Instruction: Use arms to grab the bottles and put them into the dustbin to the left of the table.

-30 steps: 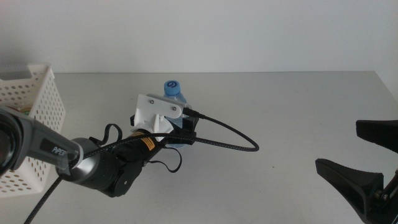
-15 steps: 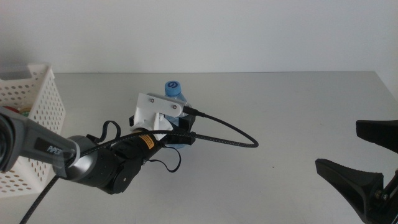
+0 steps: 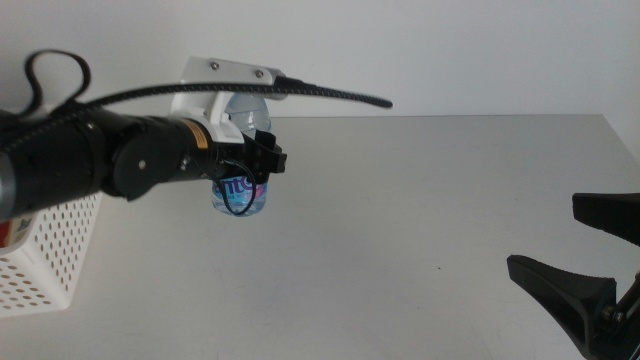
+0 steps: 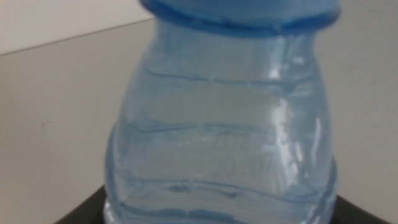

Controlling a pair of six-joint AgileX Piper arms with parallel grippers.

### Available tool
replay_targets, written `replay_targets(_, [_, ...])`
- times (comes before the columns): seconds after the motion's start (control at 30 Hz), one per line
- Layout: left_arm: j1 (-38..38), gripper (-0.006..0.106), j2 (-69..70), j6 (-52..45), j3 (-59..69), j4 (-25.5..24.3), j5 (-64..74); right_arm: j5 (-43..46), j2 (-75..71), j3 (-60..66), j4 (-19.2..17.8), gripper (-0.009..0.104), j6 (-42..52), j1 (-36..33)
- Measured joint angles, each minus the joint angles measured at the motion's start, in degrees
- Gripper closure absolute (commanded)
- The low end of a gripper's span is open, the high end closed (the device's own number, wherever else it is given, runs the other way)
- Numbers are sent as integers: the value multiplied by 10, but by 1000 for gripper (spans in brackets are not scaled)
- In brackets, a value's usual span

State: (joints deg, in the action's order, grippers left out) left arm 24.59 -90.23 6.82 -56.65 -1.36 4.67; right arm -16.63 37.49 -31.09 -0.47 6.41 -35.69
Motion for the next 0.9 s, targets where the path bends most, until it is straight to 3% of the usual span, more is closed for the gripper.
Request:
replay_targets(0.13, [-11, 102, 31, 0, -76, 0, 175, 0, 0, 0, 0, 20, 0, 0])
replay_targets(0.5, [-44, 102, 49, 31, -191, -38, 423, 0, 0, 0, 0, 20, 0, 0])
replay_targets(0.67, [-124, 102, 49, -39, -252, -14, 513, 0, 0, 0, 0, 20, 0, 0])
replay_targets(0.9, [-303, 102, 41, -151, -285, 60, 574, 0, 0, 0, 0, 20, 0, 0])
